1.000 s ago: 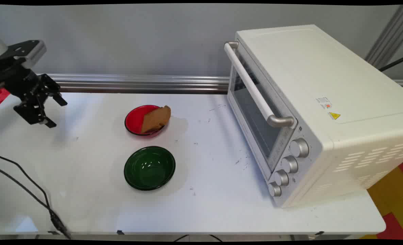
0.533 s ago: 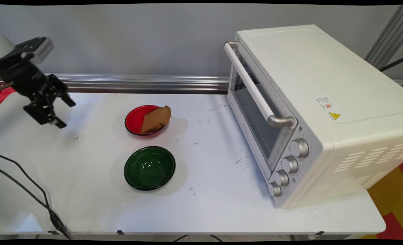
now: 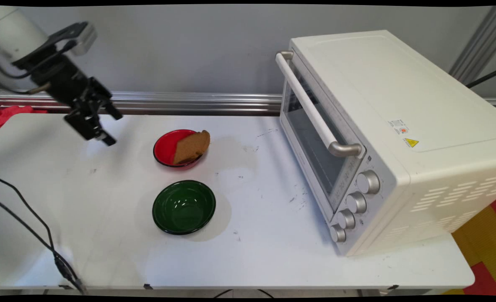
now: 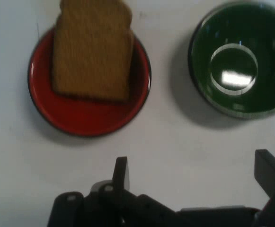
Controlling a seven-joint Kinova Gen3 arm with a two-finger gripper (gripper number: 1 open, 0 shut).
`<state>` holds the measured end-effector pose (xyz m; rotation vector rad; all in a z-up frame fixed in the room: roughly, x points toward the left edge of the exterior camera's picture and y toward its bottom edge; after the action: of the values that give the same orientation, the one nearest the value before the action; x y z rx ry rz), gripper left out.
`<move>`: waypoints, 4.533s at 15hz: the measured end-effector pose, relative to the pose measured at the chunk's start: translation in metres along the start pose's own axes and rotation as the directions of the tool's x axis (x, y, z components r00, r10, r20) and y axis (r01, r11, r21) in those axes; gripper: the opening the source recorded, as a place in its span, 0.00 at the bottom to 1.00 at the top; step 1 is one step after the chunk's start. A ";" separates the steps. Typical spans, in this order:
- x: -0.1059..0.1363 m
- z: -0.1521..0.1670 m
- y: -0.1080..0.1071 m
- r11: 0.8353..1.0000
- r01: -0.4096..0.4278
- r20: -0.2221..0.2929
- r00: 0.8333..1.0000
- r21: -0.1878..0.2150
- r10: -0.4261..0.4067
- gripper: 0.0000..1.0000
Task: Open the oven
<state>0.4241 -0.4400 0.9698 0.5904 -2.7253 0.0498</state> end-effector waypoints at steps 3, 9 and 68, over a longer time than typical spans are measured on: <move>0.043 -0.005 0.005 1.000 0.006 -0.030 1.000 0.000 -0.006 1.00; 0.144 -0.014 0.020 0.999 0.031 -0.097 0.995 -0.016 -0.032 1.00; 0.318 0.109 0.001 0.996 0.075 -0.289 0.953 -0.056 -0.088 0.00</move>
<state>0.1171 -0.5762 0.9774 0.6281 -2.4086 0.0510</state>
